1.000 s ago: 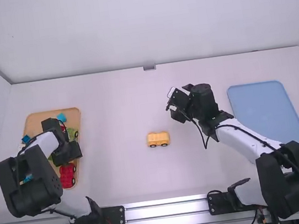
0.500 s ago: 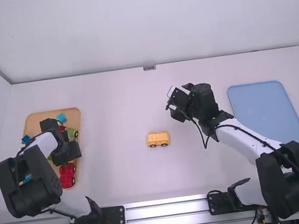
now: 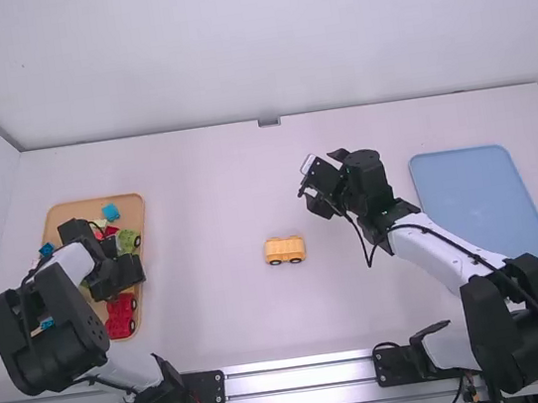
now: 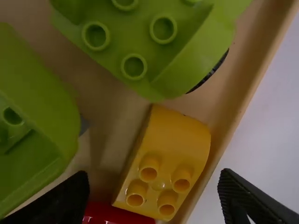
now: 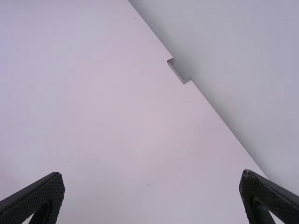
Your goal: Assemble lego blocks to make yellow taxi
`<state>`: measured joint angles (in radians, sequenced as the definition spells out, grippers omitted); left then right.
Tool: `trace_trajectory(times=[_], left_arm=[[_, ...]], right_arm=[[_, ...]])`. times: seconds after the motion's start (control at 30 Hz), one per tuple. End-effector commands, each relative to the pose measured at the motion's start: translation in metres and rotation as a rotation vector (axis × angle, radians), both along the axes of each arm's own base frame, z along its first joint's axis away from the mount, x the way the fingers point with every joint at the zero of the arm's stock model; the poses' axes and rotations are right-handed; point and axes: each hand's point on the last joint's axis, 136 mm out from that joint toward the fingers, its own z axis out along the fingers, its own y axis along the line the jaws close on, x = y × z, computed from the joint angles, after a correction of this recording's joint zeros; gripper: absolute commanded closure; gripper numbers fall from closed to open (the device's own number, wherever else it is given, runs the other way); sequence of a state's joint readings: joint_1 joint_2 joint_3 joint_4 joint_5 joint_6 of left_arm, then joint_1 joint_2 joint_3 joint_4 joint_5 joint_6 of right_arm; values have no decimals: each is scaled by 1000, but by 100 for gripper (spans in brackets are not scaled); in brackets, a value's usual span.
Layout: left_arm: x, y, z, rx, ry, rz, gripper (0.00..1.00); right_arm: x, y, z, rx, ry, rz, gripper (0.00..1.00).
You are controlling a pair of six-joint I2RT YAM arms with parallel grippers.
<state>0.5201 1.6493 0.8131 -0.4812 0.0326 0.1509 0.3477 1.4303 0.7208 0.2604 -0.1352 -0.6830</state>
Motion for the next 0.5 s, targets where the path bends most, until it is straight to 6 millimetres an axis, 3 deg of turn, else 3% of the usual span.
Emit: trace_trajectory(times=[0.0, 0.23, 0.47], left_arm=[[-1, -2, -3, -15, 3, -7, 22], [0, -1, 3, -22, 13, 6, 32], [3, 1, 5, -18, 4, 7, 32]], right_arm=[[4, 1, 15, 17, -33, -5, 1], [4, 1, 15, 16, -33, -6, 1], [4, 1, 16, 16, -34, -6, 1]])
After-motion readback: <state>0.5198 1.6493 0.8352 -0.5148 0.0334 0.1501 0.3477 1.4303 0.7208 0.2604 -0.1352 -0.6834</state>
